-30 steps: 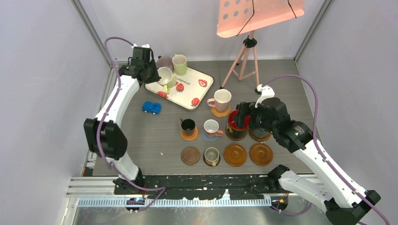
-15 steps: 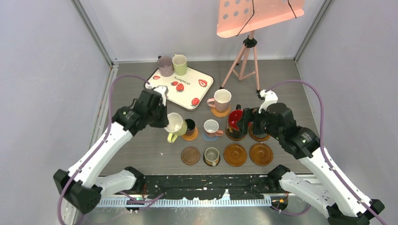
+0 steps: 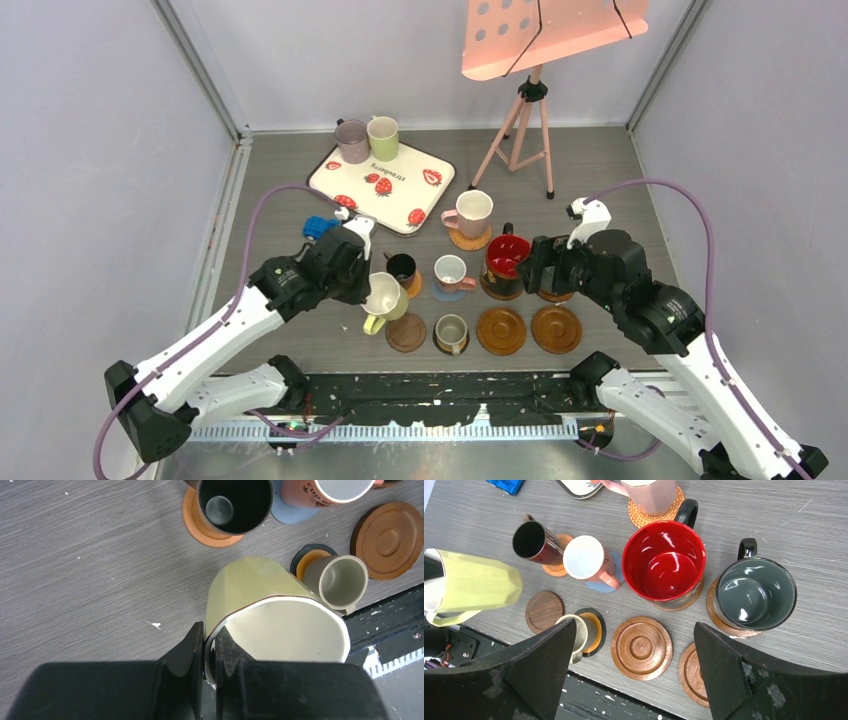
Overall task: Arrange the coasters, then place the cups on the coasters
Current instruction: Place the cup on the coaster.
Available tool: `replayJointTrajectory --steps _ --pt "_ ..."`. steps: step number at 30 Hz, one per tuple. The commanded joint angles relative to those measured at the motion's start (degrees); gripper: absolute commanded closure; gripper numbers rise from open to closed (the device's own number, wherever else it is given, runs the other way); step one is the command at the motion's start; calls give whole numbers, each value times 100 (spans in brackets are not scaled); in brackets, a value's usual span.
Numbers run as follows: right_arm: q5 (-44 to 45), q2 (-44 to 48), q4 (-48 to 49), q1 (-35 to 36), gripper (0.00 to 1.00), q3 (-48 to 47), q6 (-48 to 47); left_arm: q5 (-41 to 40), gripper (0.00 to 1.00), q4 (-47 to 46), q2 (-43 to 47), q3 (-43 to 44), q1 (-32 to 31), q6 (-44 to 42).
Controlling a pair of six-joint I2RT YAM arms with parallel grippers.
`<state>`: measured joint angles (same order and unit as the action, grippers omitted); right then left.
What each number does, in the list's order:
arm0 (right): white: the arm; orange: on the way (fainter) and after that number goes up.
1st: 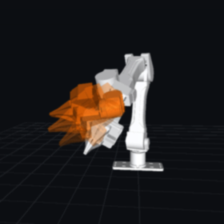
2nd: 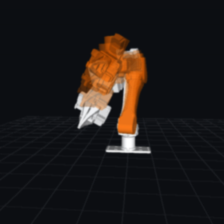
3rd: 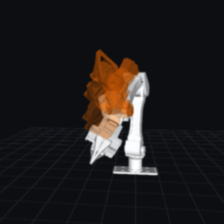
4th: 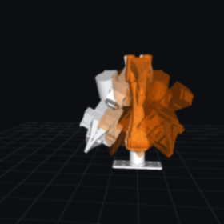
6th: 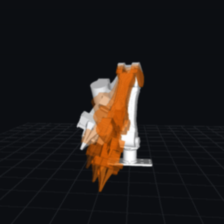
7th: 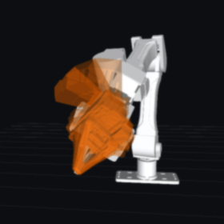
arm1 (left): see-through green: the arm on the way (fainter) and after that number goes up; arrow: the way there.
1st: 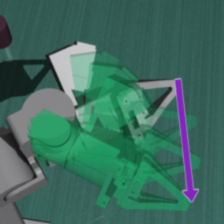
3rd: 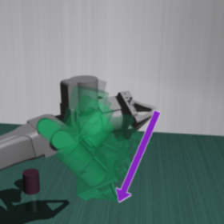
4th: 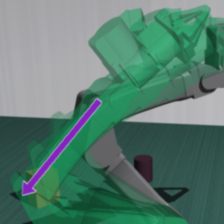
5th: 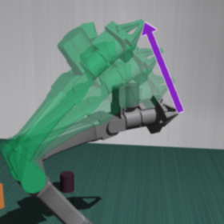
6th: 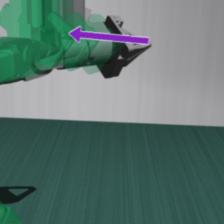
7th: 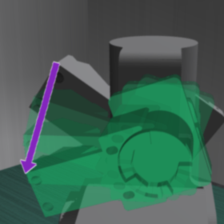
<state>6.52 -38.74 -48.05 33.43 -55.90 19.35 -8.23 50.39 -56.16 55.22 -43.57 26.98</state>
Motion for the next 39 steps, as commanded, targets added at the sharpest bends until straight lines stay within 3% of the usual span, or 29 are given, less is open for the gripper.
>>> replayJointTrajectory --steps 1,7,19,39 --pt "180 105 -78 32 5 -228 14 -148 100 -775 74 -104 -246 189" --pt "197 207 -76 32 5 -113 120 -261 100 -1195 -121 -335 -494 209" --pt "338 222 -272 31 5 -178 227 -308 100 -756 -691 -77 -1116 246" --pt "330 296 -128 32 5 -133 428 -319 100 -701 -1353 161 -1177 4"
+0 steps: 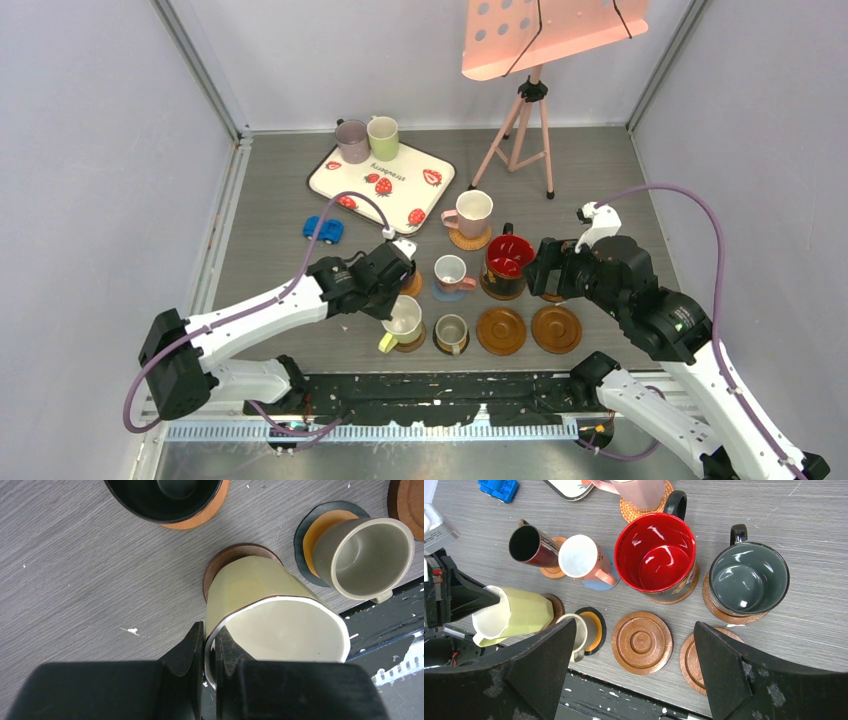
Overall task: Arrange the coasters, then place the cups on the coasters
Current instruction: Place the cup on the coaster.
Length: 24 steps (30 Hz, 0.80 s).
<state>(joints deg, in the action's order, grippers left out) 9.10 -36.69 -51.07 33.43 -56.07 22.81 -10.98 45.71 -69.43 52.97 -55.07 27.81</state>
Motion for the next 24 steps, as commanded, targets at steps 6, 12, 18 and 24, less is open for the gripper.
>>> replayJointTrajectory --steps 6,12,18,24 --pt "211 64 167 32 5 -167 14 -69 100 -203 -70 359 -28 -100" --pt "156 5 232 32 5 -133 -9 28 98 -214 -175 361 -26 -78" --pt "197 -4 208 32 5 -226 -81 -51 85 -52 -173 408 -29 -65" --pt "186 -69 226 33 5 -325 -112 -9 72 172 -6 648 -24 -82"
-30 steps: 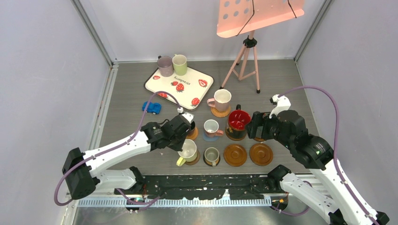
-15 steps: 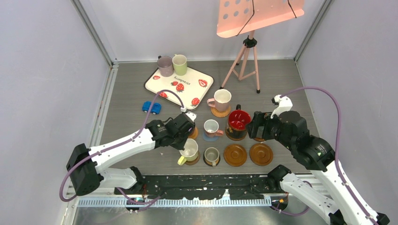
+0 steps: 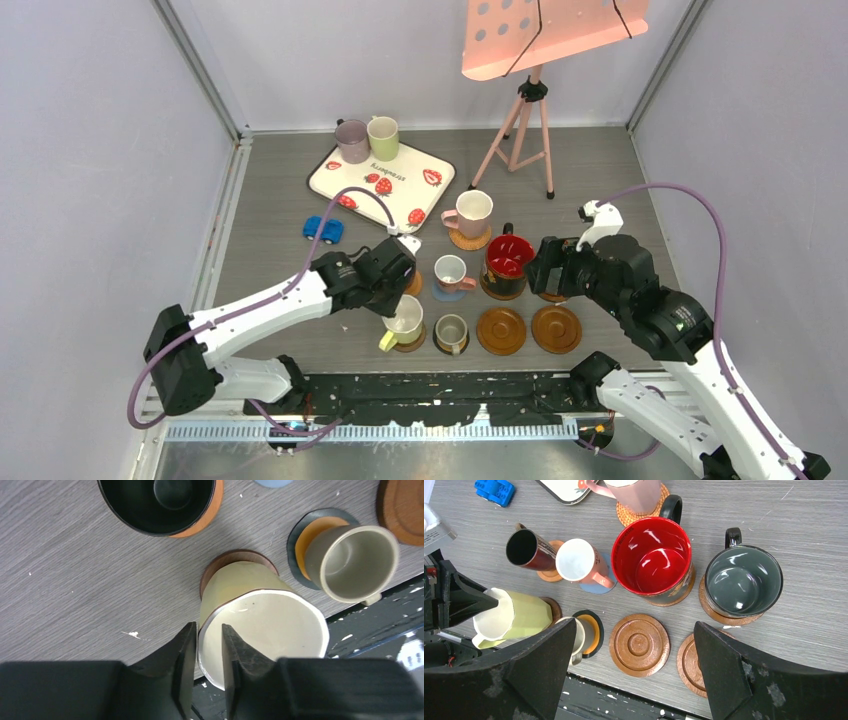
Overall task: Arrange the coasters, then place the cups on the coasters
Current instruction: Place the cup on the coaster.
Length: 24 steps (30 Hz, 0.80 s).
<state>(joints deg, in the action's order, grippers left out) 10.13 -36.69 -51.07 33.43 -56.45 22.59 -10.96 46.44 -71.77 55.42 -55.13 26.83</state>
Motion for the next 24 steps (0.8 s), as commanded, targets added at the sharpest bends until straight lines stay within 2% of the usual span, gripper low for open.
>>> replayJointTrajectory --steps 1,6,12,17,19,24 --pt "63 -72 237 37 5 -292 -89 -19 67 126 269 455 -18 8" --pt "-26 15 289 33 5 -261 -96 -169 49 305 447 806 -21 -90" --pt "-245 111 476 27 5 -144 -27 -1123 29 206 677 1400 35 -199" --pt "-421 -17 589 32 5 -86 39 -1722 7 -259 663 1643 622 -117" --pt "-504 -71 631 32 5 -82 61 -1681 3 -571 559 1721 1005 -188" --pt "-537 -218 798 32 5 -87 24 -1746 3 -1358 -66 2150 1886 -243"
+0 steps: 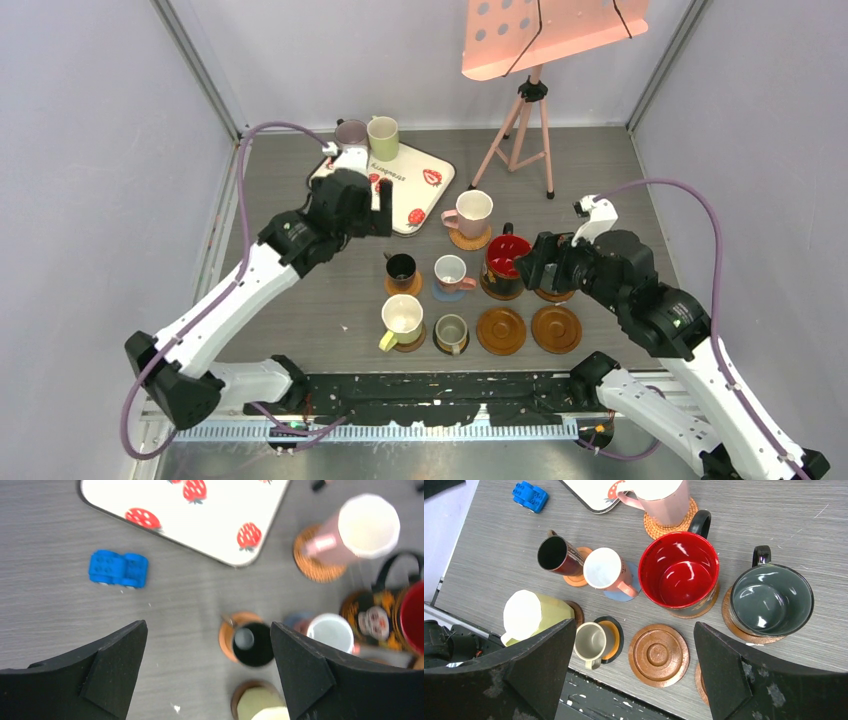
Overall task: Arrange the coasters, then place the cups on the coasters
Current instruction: Place the cup on the coaster, then pick up the cup from the tray.
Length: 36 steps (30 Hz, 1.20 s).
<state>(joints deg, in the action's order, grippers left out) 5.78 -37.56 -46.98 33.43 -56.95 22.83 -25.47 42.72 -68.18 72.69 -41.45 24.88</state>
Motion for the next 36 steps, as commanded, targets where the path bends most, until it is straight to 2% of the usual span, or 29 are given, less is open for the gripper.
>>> replayJointTrajectory --steps 1,3,6,13,16,18,22,30,36 --pt "-46 -193 386 32 5 -54 -25 -224 4 -1222 -574 478 717 0" --pt "1 -290 358 32 5 -85 -42 10 6 -1691 -943 631 1178 199" --pt "-6 -430 248 32 5 -191 -53 277 11 -1794 -1584 1120 1701 661" --pt "276 -747 -49 28 5 -518 -183 595 19 -1894 -3222 2346 2438 1217" --pt "331 -893 -96 32 5 -632 -182 1157 28 -1958 -3772 2764 2873 1833" --pt "336 -1020 -89 28 5 -697 -182 1674 30 -2146 -4143 3058 3139 1973" --pt "288 -1411 -117 32 5 -951 -214 1793 31 -1593 -5042 4067 3382 1906" --pt "319 -1836 -291 32 5 -1364 -190 2061 41 -1863 -5855 4562 3686 2178" --pt "310 -1900 -152 30 5 -1363 -28 2169 42 -1825 -6337 4967 3732 2137"
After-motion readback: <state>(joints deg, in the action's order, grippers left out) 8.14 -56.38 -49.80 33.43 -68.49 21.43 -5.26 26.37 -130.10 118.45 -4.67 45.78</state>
